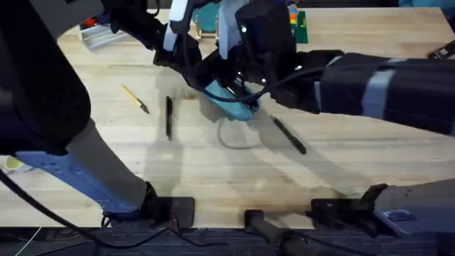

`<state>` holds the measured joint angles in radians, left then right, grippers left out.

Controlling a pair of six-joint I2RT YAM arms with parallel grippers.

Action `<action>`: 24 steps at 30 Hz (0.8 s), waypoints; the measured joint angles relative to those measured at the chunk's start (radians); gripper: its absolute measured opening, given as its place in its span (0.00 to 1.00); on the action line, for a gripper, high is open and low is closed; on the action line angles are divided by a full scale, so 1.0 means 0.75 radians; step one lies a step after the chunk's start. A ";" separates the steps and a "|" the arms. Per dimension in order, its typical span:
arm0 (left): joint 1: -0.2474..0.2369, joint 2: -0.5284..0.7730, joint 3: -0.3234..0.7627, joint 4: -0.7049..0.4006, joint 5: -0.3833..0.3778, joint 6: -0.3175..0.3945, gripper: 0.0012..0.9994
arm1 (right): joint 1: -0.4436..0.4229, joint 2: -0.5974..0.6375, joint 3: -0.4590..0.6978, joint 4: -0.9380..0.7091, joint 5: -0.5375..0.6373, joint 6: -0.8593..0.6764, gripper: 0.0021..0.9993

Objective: Unzip the bag, pick up the pens from the table one at a time and place them inside, then zip the bag closed.

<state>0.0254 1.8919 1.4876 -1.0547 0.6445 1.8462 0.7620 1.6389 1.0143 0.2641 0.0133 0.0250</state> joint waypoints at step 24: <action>-0.014 0.000 0.000 0.006 0.071 -0.053 0.72 | -0.101 -0.445 0.001 -0.686 -0.009 0.006 1.00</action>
<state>0.0147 1.8919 1.4876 -1.0502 0.6980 1.8066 0.6859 1.3048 1.0149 -0.2502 0.0063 0.0296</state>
